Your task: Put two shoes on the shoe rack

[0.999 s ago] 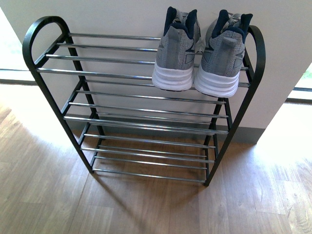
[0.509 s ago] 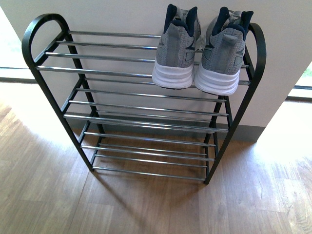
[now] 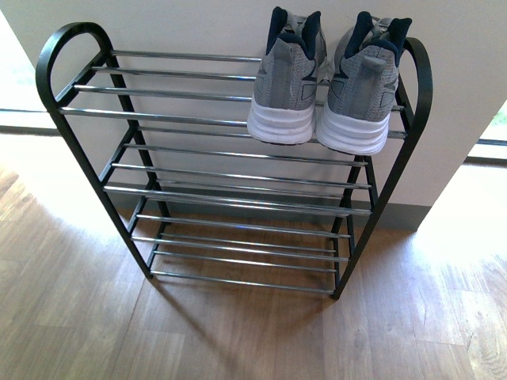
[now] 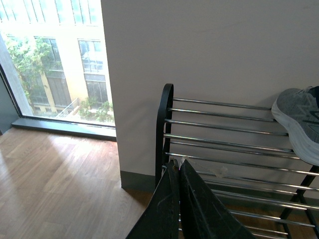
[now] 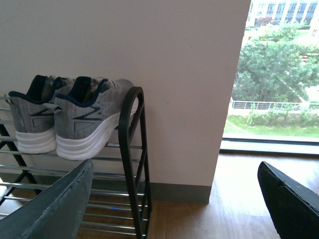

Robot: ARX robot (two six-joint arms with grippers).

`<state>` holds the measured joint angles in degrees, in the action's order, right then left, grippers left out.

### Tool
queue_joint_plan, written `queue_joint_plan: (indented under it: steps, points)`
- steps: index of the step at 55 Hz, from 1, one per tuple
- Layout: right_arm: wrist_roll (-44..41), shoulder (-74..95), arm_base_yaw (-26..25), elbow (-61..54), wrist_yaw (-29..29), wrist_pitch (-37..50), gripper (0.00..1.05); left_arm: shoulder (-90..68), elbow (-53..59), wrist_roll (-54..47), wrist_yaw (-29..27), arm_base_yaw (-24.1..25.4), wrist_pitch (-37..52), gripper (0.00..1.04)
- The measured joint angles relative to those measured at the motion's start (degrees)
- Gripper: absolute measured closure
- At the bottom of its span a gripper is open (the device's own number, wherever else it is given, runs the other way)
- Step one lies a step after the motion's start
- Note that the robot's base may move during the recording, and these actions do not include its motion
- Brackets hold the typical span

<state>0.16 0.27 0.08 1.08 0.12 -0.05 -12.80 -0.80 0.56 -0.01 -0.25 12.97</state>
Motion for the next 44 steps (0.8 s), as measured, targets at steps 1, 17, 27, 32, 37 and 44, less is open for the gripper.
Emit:
queue_joint_plan:
  steps: [1, 17, 27, 32, 37, 44]
  points:
    - [0.0, 0.0, 0.0, 0.0, 0.0, 0.0, 0.09, 0.3, 0.0, 0.0, 0.0, 0.0, -0.3, 1.04]
    - [0.0, 0.0, 0.0, 0.0, 0.0, 0.0, 0.09, 10.8, 0.0, 0.0, 0.0, 0.0, -12.4, 1.04]
    - [0.0, 0.0, 0.0, 0.0, 0.0, 0.0, 0.09, 11.8, 0.0, 0.0, 0.0, 0.1, -13.0, 1.04]
    - [0.0, 0.0, 0.0, 0.0, -0.1, 0.0, 0.09, 11.9, 0.0, 0.0, 0.0, 0.1, -13.0, 1.04]
    - [0.0, 0.0, 0.0, 0.0, -0.1, 0.0, 0.09, 11.9, 0.0, 0.0, 0.0, 0.1, -13.0, 1.04]
    - [0.0, 0.0, 0.0, 0.0, 0.0, 0.0, 0.09, 11.9, 0.0, 0.0, 0.0, 0.1, -13.0, 0.87]
